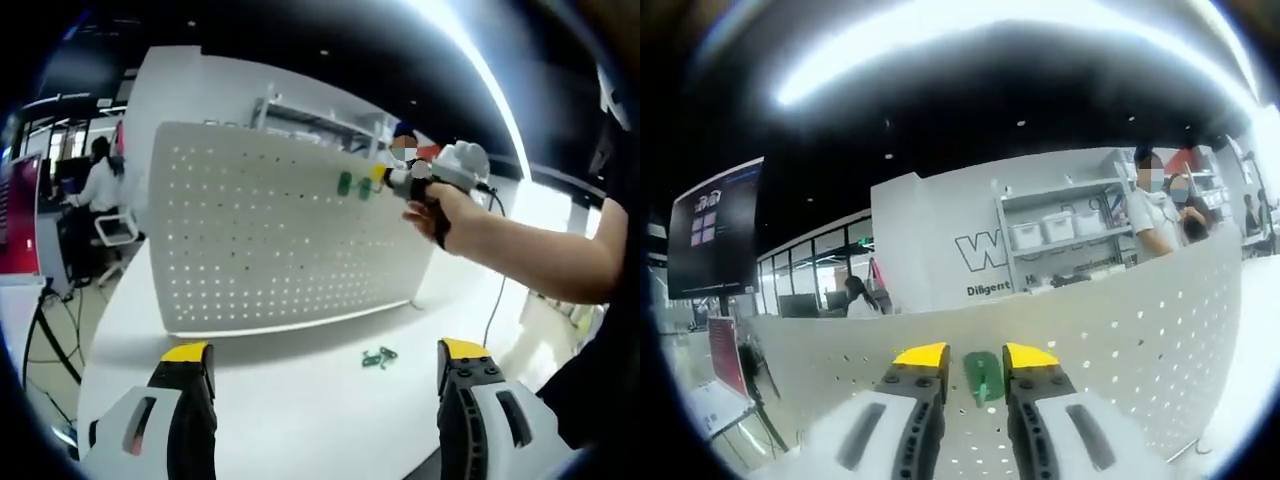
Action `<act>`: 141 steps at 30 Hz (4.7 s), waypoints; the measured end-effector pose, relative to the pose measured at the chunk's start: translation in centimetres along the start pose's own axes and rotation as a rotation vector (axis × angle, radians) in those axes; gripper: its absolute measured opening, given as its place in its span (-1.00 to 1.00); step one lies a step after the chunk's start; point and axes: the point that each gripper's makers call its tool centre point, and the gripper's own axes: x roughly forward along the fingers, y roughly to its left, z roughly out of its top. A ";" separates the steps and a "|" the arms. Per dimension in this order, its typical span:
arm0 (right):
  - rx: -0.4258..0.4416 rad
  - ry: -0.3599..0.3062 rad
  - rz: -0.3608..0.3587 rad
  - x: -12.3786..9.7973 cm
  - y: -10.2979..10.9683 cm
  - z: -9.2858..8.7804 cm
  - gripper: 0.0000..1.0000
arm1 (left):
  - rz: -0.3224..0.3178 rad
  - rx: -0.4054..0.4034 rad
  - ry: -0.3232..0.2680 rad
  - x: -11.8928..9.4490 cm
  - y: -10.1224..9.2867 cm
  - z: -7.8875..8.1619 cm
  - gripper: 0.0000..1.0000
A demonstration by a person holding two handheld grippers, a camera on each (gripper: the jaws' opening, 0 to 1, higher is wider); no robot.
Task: Insert the hook assembly into the mounting plate slot until the hook locks in place.
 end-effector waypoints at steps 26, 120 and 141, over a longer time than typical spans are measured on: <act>-0.027 -0.016 0.072 -4.9 -3.6 2.6 -0.43 | 0.003 0.017 0.021 0.6 -0.8 0.1 0.83; -0.324 0.807 0.242 -19.3 -10.0 -31.0 -0.75 | -0.026 -0.032 0.228 1.8 -0.6 -6.6 0.81; -0.446 0.802 0.332 -18.8 -10.0 -30.8 -1.00 | -0.044 -0.017 0.244 2.3 -1.0 -6.6 0.79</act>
